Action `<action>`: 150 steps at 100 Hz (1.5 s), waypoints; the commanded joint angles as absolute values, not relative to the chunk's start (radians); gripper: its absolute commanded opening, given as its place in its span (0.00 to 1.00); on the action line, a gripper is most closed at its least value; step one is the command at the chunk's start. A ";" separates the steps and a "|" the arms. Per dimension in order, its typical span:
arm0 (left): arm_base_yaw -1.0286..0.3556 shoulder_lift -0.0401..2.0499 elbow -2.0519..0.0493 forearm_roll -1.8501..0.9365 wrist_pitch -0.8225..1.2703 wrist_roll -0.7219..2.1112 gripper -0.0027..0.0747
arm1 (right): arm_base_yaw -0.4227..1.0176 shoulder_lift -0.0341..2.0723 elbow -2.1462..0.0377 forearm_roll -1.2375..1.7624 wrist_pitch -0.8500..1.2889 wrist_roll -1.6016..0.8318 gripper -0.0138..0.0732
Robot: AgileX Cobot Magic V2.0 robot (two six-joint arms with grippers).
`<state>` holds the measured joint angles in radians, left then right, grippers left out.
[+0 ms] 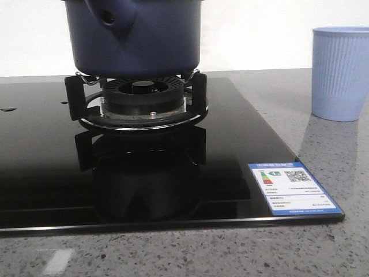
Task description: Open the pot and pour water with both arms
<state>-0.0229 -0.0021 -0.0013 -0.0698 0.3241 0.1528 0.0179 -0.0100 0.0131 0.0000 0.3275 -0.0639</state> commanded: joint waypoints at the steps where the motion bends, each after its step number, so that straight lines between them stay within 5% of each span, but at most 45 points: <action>1: -0.021 -0.029 0.040 -0.074 0.262 0.144 0.01 | 0.012 -0.032 0.019 0.000 0.309 -0.073 0.08; 44: -0.021 -0.029 0.040 -0.070 0.262 0.144 0.01 | 0.012 -0.032 0.019 -0.052 0.118 -0.073 0.08; 72: -0.021 -0.029 0.040 -0.070 0.132 0.144 0.01 | 0.012 -0.032 0.019 0.614 -0.199 -0.015 0.08; 111: -0.021 -0.029 0.038 -0.546 -0.252 0.144 0.01 | 0.012 -0.032 0.019 0.957 -0.276 -0.015 0.08; 135: -0.021 -0.029 0.027 -0.899 -0.237 0.114 0.01 | 0.012 -0.032 0.019 0.963 -0.317 -0.015 0.08; 150: -0.026 -0.023 -0.059 -0.846 -0.074 0.116 0.01 | 0.012 -0.029 -0.041 0.966 -0.314 -0.017 0.08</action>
<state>-0.0229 -0.0021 -0.0053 -0.8730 -0.1382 0.1234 0.0179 -0.0100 0.0131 0.9884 -0.2673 -0.0092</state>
